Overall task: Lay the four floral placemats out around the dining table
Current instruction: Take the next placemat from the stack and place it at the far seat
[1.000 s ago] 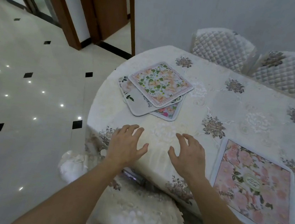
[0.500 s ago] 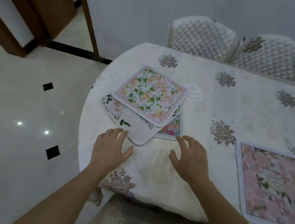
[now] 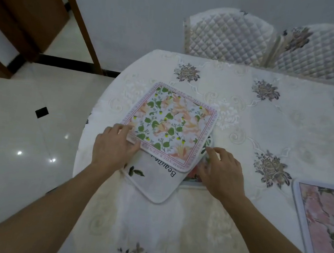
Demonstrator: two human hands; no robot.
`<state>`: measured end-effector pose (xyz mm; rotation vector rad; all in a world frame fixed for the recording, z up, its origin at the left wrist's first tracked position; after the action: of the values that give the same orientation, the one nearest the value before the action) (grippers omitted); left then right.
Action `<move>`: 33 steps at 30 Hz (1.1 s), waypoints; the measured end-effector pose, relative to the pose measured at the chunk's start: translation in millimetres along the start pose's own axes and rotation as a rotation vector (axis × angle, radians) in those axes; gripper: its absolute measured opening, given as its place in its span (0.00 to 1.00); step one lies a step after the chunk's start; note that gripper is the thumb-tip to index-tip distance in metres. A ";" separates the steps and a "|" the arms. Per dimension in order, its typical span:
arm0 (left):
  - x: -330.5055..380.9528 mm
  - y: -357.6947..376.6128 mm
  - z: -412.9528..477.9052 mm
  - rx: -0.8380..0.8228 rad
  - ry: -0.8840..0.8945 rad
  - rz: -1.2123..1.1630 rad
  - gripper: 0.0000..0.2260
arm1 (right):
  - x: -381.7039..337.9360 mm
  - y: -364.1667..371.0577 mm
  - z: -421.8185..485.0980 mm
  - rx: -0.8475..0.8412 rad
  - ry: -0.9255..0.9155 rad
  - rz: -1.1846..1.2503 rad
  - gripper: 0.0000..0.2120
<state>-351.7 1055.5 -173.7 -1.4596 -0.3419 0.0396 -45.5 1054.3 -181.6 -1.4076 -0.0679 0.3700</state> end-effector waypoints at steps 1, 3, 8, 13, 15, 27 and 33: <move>0.5 2.4 14.5 -0.007 -0.005 0.004 0.24 | 1.8 3.8 8.5 -0.004 0.002 -0.008 0.22; 1.9 7.6 40.5 -0.009 -0.013 0.009 0.25 | 6.1 11.5 24.5 -0.010 -0.007 -0.020 0.23; 4.5 25.6 86.7 -0.022 -0.071 -0.020 0.27 | 16.4 30.0 58.4 -0.004 0.010 -0.059 0.22; 3.2 44.5 112.7 -0.123 -0.128 -0.018 0.34 | 17.3 42.7 78.3 -0.031 0.116 -0.027 0.20; 3.0 48.3 119.3 -0.130 -0.157 -0.043 0.35 | 18.0 46.5 82.0 -0.075 0.176 -0.003 0.18; 8.3 46.9 137.5 -0.011 -0.088 -0.116 0.24 | 14.4 61.9 95.3 -0.123 0.542 0.424 0.18; 12.5 30.6 132.1 -0.116 -0.146 -0.368 0.16 | 3.2 61.0 99.8 -0.170 0.620 0.600 0.17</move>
<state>-367.5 1189.5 -191.6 -1.4918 -0.7378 -0.1730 -81.7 1157.0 -224.3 -1.6416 0.8609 0.4071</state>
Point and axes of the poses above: each hand's wrist, its own z-axis towards the middle knuckle, its own y-axis out of the palm, x = y × z, the point moved 2 cm from there along z, towards the middle knuckle, and after that the axes turned 5 degrees about -y, right-handed, at the moved point
